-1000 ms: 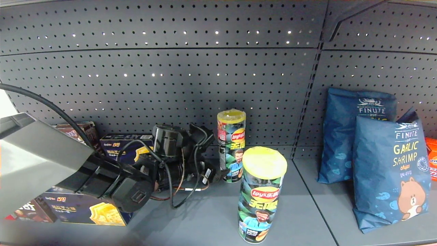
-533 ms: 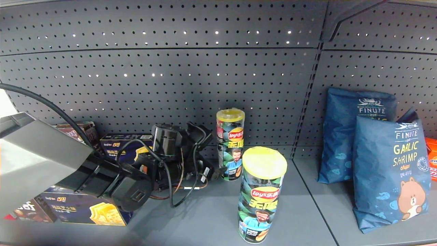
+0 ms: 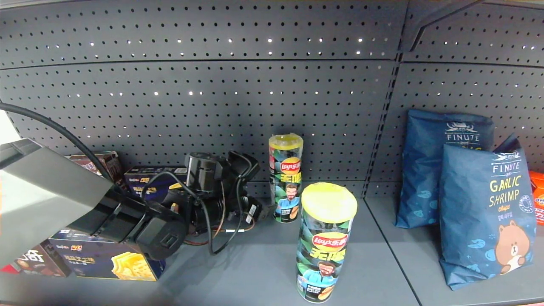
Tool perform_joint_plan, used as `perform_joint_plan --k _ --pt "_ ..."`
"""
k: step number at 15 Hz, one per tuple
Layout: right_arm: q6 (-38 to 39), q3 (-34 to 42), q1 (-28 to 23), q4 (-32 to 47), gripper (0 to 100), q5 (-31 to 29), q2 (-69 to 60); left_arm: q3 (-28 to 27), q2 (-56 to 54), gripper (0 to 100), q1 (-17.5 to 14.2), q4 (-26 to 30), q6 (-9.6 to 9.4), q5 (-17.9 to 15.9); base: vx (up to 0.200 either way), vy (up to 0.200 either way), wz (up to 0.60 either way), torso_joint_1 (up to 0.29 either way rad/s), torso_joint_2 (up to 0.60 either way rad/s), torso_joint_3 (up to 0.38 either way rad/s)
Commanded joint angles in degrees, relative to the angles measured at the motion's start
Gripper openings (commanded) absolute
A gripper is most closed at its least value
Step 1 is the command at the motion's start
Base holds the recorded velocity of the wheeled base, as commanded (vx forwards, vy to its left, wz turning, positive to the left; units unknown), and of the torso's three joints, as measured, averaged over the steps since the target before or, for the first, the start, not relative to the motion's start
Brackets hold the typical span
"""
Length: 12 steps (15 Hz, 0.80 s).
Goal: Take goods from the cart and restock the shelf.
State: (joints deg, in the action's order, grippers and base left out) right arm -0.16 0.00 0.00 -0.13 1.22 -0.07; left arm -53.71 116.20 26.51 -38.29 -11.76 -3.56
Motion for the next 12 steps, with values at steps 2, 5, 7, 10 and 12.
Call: perform_joint_plan --k 2,5,7,10,12 --pt "-0.02 0.0 0.0 -0.04 100 0.01 0.07 -0.08 -0.01 100 -0.59 0.06 -0.01 0.04 0.0 0.0 0.0 0.0 0.0 0.0" --pt "-0.02 0.0 0.0 -0.04 100 0.01 0.07 -0.34 -0.01 100 -0.94 0.06 -0.01 0.13 0.0 0.0 0.0 0.0 0.0 0.0" --pt "-0.02 0.0 0.0 -0.04 100 0.01 0.07 -1.13 0.08 100 -1.29 0.06 0.16 1.54 0.0 0.0 0.0 0.0 0.0 0.0" --pt "-0.02 0.0 0.0 -0.04 100 0.01 0.07 -1.48 -0.01 100 -1.82 0.06 0.07 3.03 0.0 0.0 0.0 0.0 0.0 0.0" --pt "-0.02 0.0 0.0 -0.04 100 0.01 0.07 -1.75 0.08 100 -2.34 0.15 0.07 3.74 0.0 0.0 0.0 0.0 0.0 0.0"
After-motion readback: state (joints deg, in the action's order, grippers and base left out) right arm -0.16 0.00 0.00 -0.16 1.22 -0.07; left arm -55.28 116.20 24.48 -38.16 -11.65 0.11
